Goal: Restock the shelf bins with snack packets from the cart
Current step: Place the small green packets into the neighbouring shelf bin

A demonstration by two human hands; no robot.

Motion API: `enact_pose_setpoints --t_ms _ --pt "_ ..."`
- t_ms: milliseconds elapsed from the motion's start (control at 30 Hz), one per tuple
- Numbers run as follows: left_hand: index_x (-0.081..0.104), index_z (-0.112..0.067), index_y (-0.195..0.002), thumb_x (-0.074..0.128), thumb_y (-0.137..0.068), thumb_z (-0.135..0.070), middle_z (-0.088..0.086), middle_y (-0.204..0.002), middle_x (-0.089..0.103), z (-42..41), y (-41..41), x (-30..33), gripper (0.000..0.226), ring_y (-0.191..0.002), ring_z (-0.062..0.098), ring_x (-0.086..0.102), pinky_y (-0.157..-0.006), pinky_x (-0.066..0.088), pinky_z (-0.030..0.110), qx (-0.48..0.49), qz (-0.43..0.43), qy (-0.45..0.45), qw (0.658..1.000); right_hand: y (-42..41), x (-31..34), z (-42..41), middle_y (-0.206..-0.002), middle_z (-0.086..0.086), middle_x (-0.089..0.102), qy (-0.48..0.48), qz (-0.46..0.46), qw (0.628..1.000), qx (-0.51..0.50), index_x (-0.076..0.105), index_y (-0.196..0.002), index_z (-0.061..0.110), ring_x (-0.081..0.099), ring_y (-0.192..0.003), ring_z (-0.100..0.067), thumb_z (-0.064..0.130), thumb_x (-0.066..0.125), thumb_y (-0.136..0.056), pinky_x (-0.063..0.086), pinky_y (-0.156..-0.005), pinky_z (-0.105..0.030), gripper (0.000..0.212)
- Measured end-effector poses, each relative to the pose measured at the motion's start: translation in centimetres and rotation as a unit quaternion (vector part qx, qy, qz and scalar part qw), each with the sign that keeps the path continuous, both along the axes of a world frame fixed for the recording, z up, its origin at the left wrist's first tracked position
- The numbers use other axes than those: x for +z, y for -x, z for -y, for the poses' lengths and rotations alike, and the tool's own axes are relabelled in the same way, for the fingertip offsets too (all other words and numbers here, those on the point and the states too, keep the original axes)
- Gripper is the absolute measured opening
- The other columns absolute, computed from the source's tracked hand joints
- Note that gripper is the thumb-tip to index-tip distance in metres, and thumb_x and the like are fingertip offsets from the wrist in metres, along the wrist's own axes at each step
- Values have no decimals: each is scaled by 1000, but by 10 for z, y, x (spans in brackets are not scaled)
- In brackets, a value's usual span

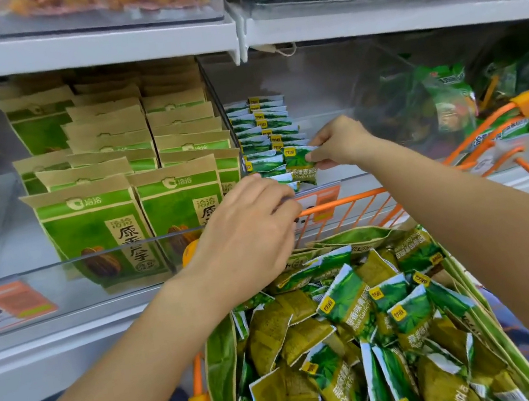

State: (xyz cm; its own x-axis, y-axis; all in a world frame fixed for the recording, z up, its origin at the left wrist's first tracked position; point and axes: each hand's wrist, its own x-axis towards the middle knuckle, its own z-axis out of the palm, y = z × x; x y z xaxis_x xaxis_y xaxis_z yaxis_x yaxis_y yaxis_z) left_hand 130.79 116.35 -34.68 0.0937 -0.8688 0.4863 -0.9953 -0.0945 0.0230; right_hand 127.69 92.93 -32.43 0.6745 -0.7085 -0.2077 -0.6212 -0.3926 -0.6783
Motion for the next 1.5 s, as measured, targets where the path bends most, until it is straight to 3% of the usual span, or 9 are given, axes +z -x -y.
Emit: enact_pose_setpoints --t_ms 467,667,733,833,967,1200,1300,1367,1500 --pt "68 -10 -106 50 -88 -19 7 -109 64 -2 0 1 27 -105 26 59 -113 25 38 1 -3 -17 1000 13 11 -1 -96 -7 68 138 -66 985 75 63 -118 12 62 -87 -21 25 73 -84 50 -80 -30 38" --pt "67 -12 -112 51 -89 -22 9 -119 61 -6 3 -1 30 -112 29 56 -112 25 38 1 -16 -22 1000 92 50 -62 -74 13 67 178 128 971 90 67 -84 29 66 -73 -8 26 64 -89 48 -71 -23 7" --pt "67 -13 -110 51 -89 -23 8 -121 61 -9 10 -1 28 -112 29 55 -102 34 39 -7 -31 -14 999 114 49 -79 -66 13 67 154 49 976 146 68 -75 28 62 -59 0 29 66 -86 43 -58 -13 11" --pt "69 -15 -106 49 -90 -26 4 -116 64 -15 21 -3 28 -106 26 58 -86 48 39 -25 -55 -22 998 132 24 -87 -79 11 69 149 -169 946 234 72 -88 24 59 -72 -4 40 66 -86 39 -58 -10 18" --pt "70 -17 -104 44 -92 -28 2 -112 65 -17 25 -9 31 -103 24 59 -79 55 39 -46 -76 -41 995 133 -14 -87 -96 -6 71 167 -306 901 258 70 -100 12 64 -88 -22 52 56 -90 48 -74 -33 43" --pt "69 -25 -110 43 -95 -38 -12 -112 65 -18 28 -6 32 -105 6 55 -88 44 23 -16 -211 -30 977 134 -7 -78 -69 8 55 67 -117 955 263 49 -69 26 49 -62 -8 30 68 -88 39 -61 -28 26" --pt "65 -31 -110 51 -91 -57 -18 -101 67 -15 31 2 35 -94 -6 60 -82 44 14 26 -412 -12 911 133 9 -79 -64 8 53 -37 82 985 149 55 -74 20 51 -59 -4 25 68 -87 47 -57 -24 19" --pt "65 -27 -96 56 -81 -68 -13 -85 70 -11 31 6 44 -84 2 67 -79 53 28 34 -511 -18 859 130 15 -86 -59 10 54 -92 165 977 95 57 -75 16 53 -57 -3 21 69 -86 52 -54 -25 17" --pt "52 -6 -69 69 -80 -45 -10 -44 43 -7 30 12 44 -59 13 59 -74 60 39 54 -590 -20 805 125 12 -97 -64 6 60 -107 205 970 72 60 -80 18 57 -59 -3 18 71 -84 56 -57 -27 12"
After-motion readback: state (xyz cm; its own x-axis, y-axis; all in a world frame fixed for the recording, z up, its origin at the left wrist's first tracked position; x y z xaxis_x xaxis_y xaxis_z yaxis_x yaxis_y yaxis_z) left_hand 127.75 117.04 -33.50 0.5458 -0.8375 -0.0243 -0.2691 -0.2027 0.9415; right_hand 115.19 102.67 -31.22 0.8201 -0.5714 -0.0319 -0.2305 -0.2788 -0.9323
